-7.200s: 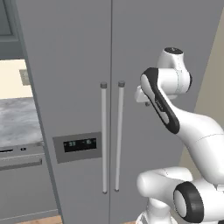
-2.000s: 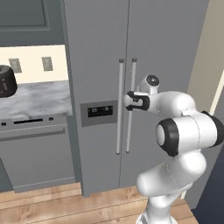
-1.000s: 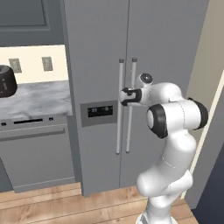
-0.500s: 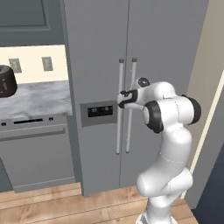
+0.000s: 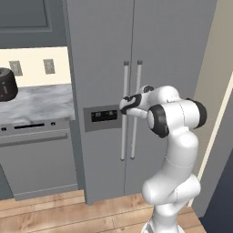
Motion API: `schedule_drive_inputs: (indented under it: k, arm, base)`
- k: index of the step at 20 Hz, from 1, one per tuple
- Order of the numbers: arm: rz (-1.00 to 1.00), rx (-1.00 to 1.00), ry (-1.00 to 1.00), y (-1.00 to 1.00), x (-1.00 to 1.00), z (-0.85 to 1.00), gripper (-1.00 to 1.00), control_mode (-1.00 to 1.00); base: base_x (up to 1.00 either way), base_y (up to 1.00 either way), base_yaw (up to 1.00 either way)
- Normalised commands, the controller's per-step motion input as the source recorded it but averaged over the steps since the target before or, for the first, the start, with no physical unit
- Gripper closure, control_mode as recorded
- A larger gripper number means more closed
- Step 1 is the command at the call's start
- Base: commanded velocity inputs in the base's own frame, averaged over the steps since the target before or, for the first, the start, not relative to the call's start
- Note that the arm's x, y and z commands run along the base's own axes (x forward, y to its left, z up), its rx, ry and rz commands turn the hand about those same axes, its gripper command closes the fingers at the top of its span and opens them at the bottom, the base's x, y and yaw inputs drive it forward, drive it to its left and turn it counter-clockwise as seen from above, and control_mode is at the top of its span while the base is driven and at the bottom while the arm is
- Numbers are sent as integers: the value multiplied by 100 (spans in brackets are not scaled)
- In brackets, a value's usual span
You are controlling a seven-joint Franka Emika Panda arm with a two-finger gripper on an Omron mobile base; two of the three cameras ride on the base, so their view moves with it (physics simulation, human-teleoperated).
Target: Open the fridge, grab two sodas, and place both sodas inside the bowl with ice on the dining counter.
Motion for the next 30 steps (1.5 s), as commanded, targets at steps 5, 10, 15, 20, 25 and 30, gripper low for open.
schedule_drive_inputs:
  k: [5,10,15,20,25,30]
  arm:
    - [0,0,0,-8,27,-3,100,-100]
    - [1,0,2,-15,-2,-1,100,-100]
    - [0,1,-3,-30,-74,0,100,-100]
    - [-3,0,-7,-35,-100,6,100,-100]
    - [0,0,-9,-33,-100,25,100,-100]
    - [0,0,-4,-21,-96,36,-100,-100]
  base:
    - [0,0,0]
    - [0,0,0]
    - [0,0,0]
    - [0,0,0]
    - [0,0,0]
    - [0,0,0]
